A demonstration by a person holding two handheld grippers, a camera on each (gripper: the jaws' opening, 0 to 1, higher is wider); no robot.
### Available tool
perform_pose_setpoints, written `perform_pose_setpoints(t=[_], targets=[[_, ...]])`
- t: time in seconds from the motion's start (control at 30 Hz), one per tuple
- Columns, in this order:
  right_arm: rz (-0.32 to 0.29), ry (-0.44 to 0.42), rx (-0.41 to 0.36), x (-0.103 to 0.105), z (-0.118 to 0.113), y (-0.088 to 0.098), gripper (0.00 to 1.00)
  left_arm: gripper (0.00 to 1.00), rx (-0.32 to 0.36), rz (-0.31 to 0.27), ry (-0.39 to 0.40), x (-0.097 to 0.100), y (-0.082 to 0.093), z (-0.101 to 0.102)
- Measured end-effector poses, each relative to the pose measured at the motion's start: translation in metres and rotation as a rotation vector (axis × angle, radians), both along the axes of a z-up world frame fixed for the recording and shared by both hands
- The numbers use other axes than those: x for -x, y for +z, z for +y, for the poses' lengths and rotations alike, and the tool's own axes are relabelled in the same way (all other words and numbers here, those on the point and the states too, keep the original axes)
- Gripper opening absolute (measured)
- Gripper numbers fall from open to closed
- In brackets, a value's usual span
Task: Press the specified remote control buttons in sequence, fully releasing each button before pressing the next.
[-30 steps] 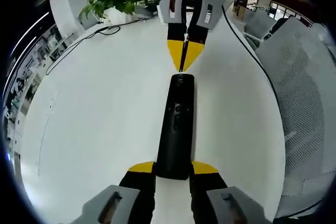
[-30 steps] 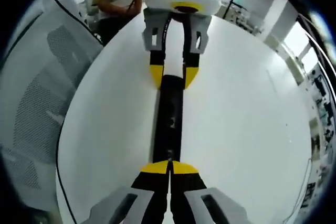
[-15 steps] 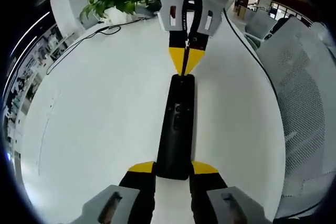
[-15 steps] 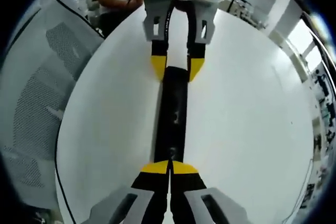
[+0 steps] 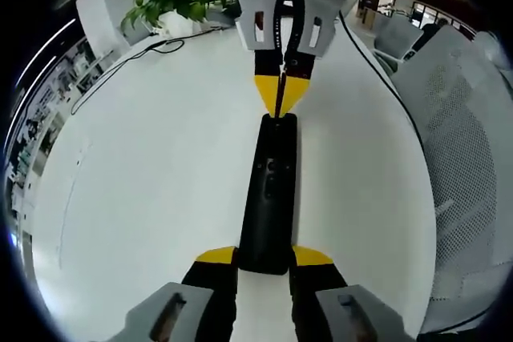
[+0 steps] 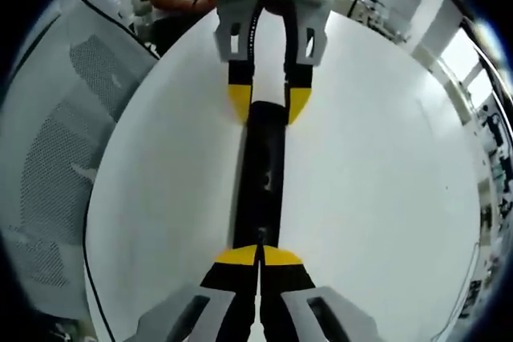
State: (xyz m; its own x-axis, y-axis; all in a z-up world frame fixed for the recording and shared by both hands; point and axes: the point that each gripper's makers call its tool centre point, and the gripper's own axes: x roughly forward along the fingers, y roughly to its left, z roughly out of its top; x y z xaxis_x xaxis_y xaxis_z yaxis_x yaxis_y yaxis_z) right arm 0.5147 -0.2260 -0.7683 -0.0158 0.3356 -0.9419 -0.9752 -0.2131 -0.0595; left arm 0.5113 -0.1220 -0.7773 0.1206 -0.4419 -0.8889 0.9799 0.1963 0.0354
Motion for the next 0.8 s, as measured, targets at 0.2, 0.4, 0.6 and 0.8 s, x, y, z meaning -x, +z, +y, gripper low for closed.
perform_pose_setpoints(t=[0.2,0.4,0.6,0.8], targets=[[0.009,-0.003,0.006,-0.0002,0.0004,-0.0006,0.0,0.24,0.003,0.001,0.006,0.0,0.0001,0.0002],[0.014,0.004,0.027,-0.0009,0.0007,-0.0013,0.0,0.24,0.006,0.004,0.009,0.0,0.0,0.0006],[0.002,0.027,0.055,-0.0011,0.0009,-0.0023,0.0,0.24,0.008,0.008,0.009,-0.0004,-0.0003,0.0005],[0.003,0.021,0.09,-0.0026,0.0012,-0.0027,0.0,0.24,0.013,0.01,0.012,-0.0011,-0.0006,0.0005]])
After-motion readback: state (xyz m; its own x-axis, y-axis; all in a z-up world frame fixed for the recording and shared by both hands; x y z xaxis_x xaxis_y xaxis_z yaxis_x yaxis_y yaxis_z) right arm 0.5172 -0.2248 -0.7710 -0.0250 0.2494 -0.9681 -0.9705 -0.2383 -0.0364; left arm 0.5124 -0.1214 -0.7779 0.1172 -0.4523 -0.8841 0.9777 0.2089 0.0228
